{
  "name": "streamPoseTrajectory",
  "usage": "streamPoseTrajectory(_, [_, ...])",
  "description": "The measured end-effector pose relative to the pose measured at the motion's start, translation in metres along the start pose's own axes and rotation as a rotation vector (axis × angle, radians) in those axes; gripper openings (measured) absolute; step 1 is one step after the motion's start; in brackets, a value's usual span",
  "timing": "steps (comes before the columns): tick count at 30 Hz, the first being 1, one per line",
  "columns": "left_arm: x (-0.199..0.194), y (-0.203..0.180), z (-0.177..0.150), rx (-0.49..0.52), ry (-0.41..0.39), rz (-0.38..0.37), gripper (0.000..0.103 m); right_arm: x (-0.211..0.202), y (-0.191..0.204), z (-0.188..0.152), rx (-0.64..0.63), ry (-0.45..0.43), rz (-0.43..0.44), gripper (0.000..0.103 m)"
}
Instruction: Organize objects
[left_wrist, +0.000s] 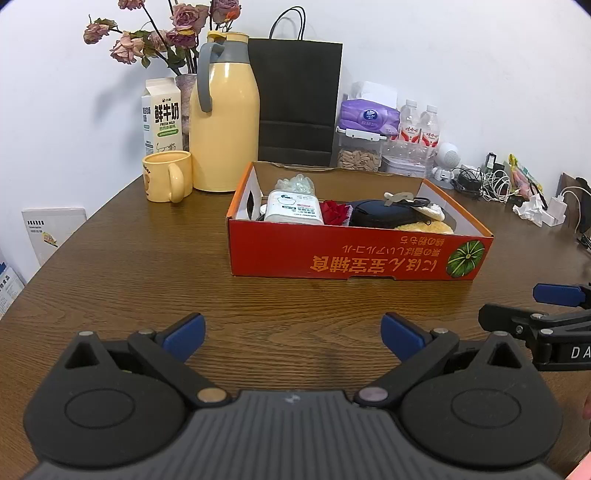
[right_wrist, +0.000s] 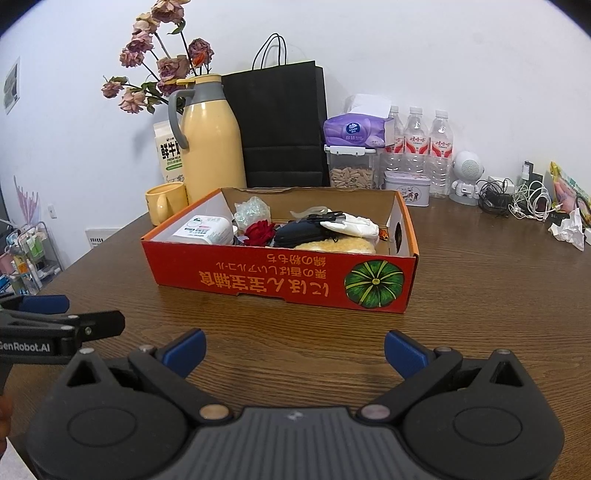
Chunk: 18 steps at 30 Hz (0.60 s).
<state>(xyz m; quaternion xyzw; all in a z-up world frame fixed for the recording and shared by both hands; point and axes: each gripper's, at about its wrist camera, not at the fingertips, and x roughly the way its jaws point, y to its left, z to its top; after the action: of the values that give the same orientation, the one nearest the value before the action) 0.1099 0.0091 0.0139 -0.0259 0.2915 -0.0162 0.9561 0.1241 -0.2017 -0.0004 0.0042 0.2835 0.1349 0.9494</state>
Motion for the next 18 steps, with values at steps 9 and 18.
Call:
streamPoseTrajectory(9, [-0.0003,0.0001,0.0009,0.000,0.000,0.002,0.103,0.0003,0.0002,-0.0003,-0.001,0.000,0.000,0.103])
streamPoseTrajectory(18, [-0.0003,0.0006,0.0014,0.000,0.000,0.003,0.103,0.0004,0.0003,-0.0004,0.000,0.000,0.000,0.103])
